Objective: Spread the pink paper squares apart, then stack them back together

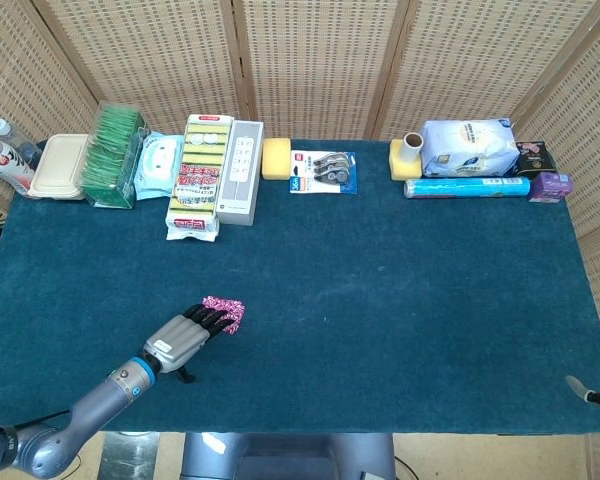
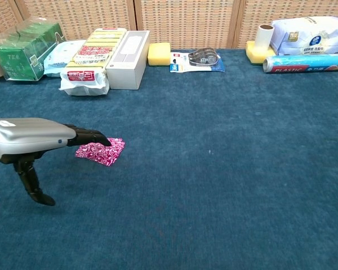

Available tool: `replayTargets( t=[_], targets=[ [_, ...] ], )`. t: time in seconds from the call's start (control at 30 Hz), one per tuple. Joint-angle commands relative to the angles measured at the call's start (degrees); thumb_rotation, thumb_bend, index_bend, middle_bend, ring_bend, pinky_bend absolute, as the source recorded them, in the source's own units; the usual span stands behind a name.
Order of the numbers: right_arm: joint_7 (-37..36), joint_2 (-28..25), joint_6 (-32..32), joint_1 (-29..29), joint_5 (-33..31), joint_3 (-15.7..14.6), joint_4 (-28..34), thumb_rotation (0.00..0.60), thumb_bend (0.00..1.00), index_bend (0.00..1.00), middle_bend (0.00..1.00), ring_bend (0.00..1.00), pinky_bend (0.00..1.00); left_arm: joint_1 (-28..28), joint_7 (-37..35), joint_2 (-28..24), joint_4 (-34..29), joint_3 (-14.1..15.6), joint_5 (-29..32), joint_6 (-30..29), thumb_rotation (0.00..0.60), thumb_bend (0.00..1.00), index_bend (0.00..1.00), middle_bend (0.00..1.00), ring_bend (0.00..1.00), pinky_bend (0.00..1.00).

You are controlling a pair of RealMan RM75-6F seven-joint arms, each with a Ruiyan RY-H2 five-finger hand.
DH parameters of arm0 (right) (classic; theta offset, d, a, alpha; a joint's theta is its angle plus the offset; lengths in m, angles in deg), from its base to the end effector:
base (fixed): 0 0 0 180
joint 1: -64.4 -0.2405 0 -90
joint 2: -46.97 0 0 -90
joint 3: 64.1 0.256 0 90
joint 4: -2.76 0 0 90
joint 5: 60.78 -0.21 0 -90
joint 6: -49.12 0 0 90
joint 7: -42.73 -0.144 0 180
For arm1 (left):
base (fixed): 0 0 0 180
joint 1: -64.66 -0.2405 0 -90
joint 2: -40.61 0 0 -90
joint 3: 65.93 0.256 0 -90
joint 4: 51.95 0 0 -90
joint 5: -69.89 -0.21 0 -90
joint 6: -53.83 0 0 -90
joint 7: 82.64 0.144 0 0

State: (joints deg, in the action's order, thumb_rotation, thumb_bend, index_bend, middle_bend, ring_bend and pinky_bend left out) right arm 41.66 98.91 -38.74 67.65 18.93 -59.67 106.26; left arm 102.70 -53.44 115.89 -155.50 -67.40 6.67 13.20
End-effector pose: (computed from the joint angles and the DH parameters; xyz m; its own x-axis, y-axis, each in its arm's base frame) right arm -0.3158 -0.1401 0.2222 0.3940 0.0190 0.9189 -0.9000 0.2110 0.3815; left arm -0.1763 0.2546 -0.0106 0.6117 0.5321 0.5854 0.7803 -0.5280 -0.3353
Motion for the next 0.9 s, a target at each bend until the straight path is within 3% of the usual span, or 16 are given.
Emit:
replayTargets(
  t=[0.03,0.4,0.9],
  targets=[
    [-0.1,0.0,0.0,0.0,0.0,0.0,0.0,0.528,0.00,0.08,0.00,0.00,0.00,1.2,0.6,1.1,0.9,0.3,1.3,0.0,0.600,0.08,0.00,0.00,0.00,0.00],
    [-0.8,-0.1,0.1,0.0,-0.2,0.0,-0.2,0.529,0.00,0.08,0.00,0.00,0.00,4.2,3.7,2.7,2.5,2.6,9.0,-1.7,0.600,0.08,0.00,0.00,0.00,0.00],
    [-1.2,-0.4,-0.3,0.3,0.0,0.0,0.0,0.530,0.00,0.08,0.00,0.00,0.00,6.5,3.0,-0.8,2.3,5.3,16.1,-3.2,0.600,0.08,0.00,0.00,0.00,0.00]
  ],
)
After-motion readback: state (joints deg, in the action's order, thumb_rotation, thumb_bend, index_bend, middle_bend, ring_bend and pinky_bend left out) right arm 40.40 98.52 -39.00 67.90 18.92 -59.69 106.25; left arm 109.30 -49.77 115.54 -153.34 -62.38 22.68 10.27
